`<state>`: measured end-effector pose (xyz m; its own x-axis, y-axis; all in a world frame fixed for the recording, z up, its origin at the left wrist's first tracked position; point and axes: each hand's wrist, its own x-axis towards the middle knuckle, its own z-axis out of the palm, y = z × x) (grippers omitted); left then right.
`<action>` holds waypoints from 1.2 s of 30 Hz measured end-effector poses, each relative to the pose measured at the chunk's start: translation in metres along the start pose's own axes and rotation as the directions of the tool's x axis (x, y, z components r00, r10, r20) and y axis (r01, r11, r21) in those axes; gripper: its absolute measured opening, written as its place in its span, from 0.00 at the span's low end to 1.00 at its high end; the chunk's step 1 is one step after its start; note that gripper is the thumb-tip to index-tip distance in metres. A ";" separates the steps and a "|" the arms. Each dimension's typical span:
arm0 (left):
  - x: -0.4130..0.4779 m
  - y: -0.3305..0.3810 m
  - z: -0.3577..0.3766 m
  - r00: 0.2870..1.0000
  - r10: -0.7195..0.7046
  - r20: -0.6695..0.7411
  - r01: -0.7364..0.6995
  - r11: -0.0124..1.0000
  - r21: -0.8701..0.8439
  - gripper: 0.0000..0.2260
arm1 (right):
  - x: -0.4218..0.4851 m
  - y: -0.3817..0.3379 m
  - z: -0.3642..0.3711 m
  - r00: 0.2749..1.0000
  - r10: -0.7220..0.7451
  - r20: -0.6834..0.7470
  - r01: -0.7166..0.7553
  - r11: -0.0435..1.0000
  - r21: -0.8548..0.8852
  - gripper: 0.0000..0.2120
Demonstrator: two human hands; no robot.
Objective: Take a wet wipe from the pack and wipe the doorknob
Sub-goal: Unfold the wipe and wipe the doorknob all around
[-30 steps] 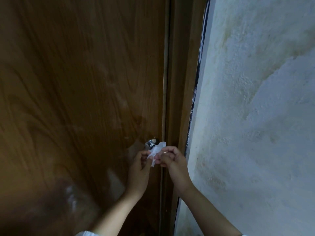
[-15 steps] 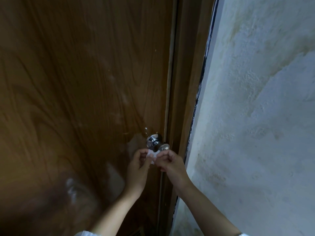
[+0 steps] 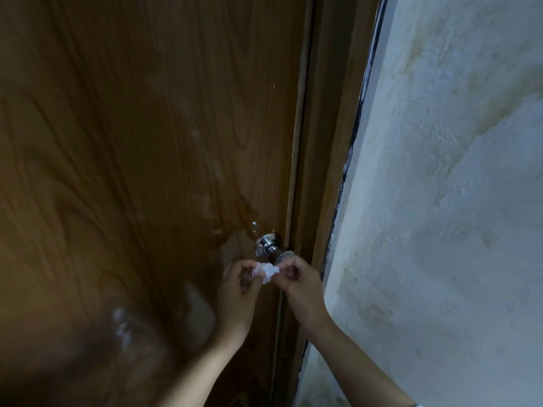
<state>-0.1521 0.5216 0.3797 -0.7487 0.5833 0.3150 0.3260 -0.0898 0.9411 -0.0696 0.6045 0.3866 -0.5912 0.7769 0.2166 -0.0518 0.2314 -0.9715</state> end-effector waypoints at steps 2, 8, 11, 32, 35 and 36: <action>-0.002 0.002 -0.001 0.999 0.033 0.004 -0.033 0.999 0.024 0.10 | 0.001 0.002 0.002 0.998 -0.049 -0.041 0.048 0.998 -0.040 0.03; -0.006 0.005 -0.004 0.990 0.127 0.058 -0.132 0.987 0.088 0.12 | 0.002 0.003 0.006 0.994 -0.100 -0.043 0.097 0.993 -0.061 0.04; -0.003 0.003 -0.007 0.992 0.122 0.025 -0.124 0.988 0.089 0.14 | 0.000 0.003 0.009 0.993 -0.115 0.023 0.116 0.992 -0.041 0.05; 0.004 -0.002 -0.015 0.999 -0.038 -0.030 0.030 0.973 -0.227 0.17 | -0.003 0.000 0.012 0.998 -0.067 0.017 0.067 0.997 -0.034 0.10; 0.004 -0.001 -0.016 0.999 -0.041 -0.007 0.039 0.974 -0.225 0.18 | -0.003 -0.001 0.011 0.998 -0.034 0.061 0.036 0.999 -0.033 0.10; 0.004 -0.001 -0.016 0.999 -0.042 0.003 0.041 0.976 -0.213 0.17 | -0.003 -0.001 0.010 0.997 -0.021 0.073 0.023 0.999 -0.024 0.10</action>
<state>-0.1648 0.5116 0.3823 -0.7597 0.5893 0.2751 0.1644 -0.2353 0.9579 -0.0760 0.5959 0.3864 -0.6475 0.7267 0.2293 -0.0458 0.2632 -0.9636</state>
